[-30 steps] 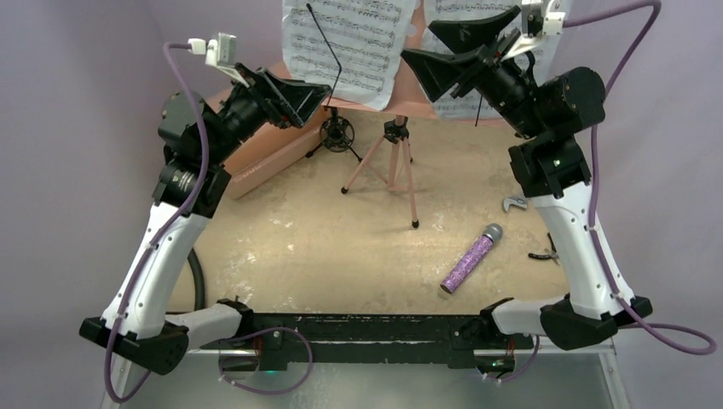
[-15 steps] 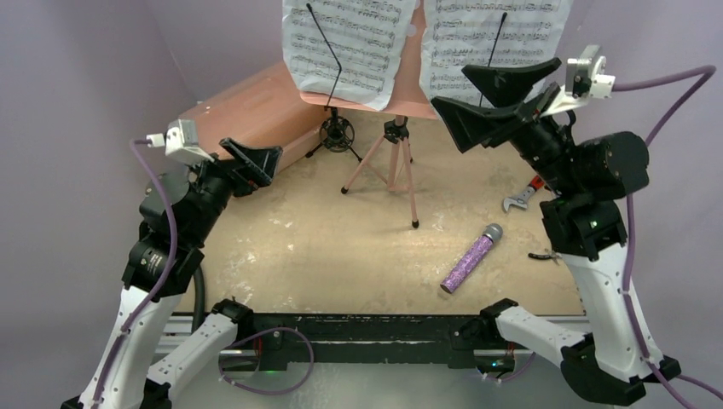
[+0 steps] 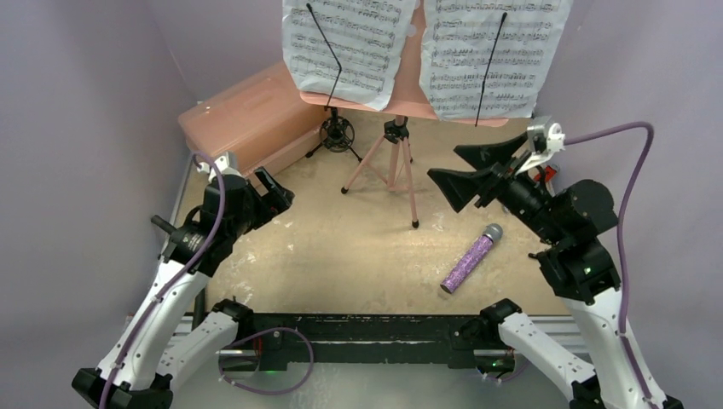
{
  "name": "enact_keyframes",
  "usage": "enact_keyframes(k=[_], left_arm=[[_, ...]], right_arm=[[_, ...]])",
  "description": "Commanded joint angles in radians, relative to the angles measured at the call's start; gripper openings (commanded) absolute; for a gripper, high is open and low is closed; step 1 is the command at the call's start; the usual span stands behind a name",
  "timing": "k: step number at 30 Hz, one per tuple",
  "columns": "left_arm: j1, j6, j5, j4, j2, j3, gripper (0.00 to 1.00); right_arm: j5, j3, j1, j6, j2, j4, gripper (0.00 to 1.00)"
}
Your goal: Set up the instrument practice props
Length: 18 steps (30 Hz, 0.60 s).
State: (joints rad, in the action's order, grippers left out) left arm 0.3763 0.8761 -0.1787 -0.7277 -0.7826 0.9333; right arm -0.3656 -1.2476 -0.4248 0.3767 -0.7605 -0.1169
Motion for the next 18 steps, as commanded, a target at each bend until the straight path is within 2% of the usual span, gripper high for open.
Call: enact_keyframes(k=[1, 4, 7, 14, 18], left_arm=[[0.004, 0.027, 0.05, 0.123, -0.065, -0.025, 0.89], [0.004, 0.03, 0.073, 0.207, -0.153, -0.019, 0.88], [0.004, 0.022, 0.095, 0.313, -0.258, 0.005, 0.88], [-0.003, 0.001, 0.136, 0.517, -0.532, 0.123, 0.88], [-0.027, 0.025, 0.173, 0.646, -0.633, 0.161, 0.88]], right_arm=[[0.061, 0.106, -0.002, 0.009, 0.084, -0.053, 0.91], [0.084, 0.173, -0.002, 0.006, 0.129, -0.068, 0.91], [0.12, 0.231, -0.002, -0.014, 0.174, -0.097, 0.98], [0.246, 0.329, -0.002, -0.063, 0.265, -0.139, 0.98], [0.281, 0.371, -0.002, -0.048, 0.288, -0.172, 0.98]])
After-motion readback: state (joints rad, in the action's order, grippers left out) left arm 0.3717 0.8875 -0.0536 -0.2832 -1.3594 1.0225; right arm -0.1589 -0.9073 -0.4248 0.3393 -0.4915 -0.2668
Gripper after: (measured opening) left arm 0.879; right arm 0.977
